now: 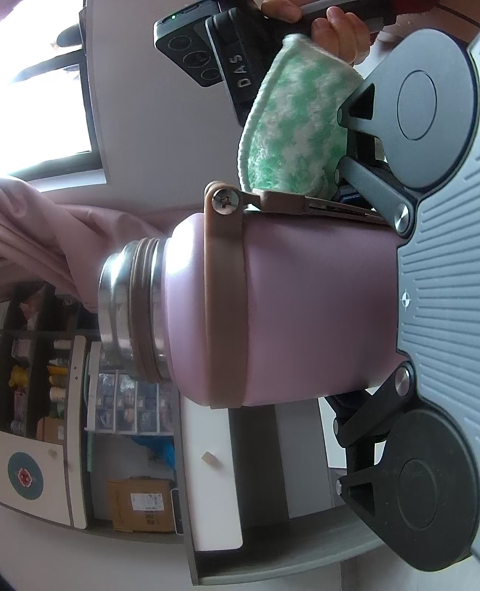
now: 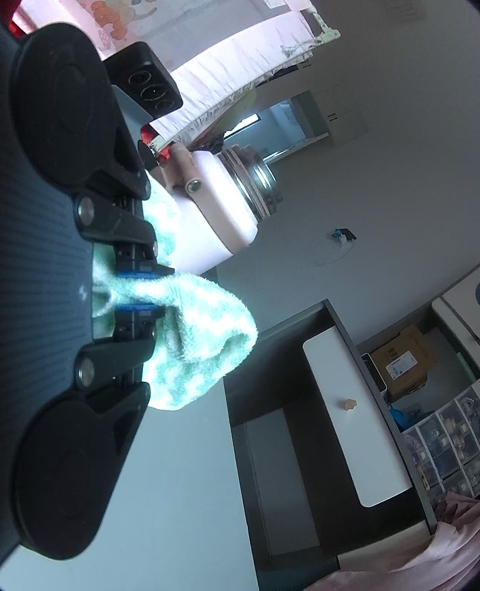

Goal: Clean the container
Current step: 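Keep wiping the bottle side with the towel in the right gripper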

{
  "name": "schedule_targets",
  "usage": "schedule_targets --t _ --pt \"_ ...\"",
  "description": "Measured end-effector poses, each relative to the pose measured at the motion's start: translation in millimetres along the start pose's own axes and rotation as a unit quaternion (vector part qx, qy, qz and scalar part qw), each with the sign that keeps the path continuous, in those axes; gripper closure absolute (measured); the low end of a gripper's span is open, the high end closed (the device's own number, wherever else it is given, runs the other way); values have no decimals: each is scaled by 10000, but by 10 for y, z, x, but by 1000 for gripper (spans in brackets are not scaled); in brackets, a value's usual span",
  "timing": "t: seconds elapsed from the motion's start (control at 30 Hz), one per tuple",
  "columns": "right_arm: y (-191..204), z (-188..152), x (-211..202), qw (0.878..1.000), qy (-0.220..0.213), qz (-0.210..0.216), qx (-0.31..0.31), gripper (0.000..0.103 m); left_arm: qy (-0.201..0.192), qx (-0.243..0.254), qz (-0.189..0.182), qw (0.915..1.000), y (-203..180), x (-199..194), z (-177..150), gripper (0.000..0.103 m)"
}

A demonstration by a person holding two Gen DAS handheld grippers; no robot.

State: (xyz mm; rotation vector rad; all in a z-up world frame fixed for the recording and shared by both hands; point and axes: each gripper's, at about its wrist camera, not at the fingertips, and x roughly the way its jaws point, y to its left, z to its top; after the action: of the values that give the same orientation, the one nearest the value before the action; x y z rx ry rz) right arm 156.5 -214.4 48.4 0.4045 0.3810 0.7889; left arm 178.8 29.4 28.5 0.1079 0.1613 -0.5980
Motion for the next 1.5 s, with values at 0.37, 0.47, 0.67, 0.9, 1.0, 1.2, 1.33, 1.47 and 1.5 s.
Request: schedule_targets --t 0.37,0.47,0.67,0.9,1.0,1.2,1.33,1.47,1.5 --pt "-40 14 -42 9979 -382 471 220 91 -31 -106 -31 9999 25 19 -11 18" --pt "-59 0 -10 9989 -246 357 196 91 -18 -78 -4 10000 13 24 -20 18" --pt "-62 -20 38 9998 -35 143 102 91 35 38 43 10000 -17 21 -3 18" --pt "-44 0 -31 9998 -145 139 69 91 -10 -24 -25 10000 -14 -20 2 18" --pt "-41 23 -116 9985 -417 330 163 91 -5 -33 -23 10000 -14 -20 -2 18" --pt "15 51 -215 9930 -835 805 234 91 16 -30 -11 10000 -26 -29 52 18" --pt "-5 19 -117 9949 -621 753 264 91 29 -60 -7 10000 7 -30 52 18" --pt "-18 2 -110 9962 -476 695 236 91 32 -71 -13 10000 2 -20 66 18" --pt "-20 -9 -113 9965 -436 671 228 91 34 -69 -11 10000 0 -17 70 18"
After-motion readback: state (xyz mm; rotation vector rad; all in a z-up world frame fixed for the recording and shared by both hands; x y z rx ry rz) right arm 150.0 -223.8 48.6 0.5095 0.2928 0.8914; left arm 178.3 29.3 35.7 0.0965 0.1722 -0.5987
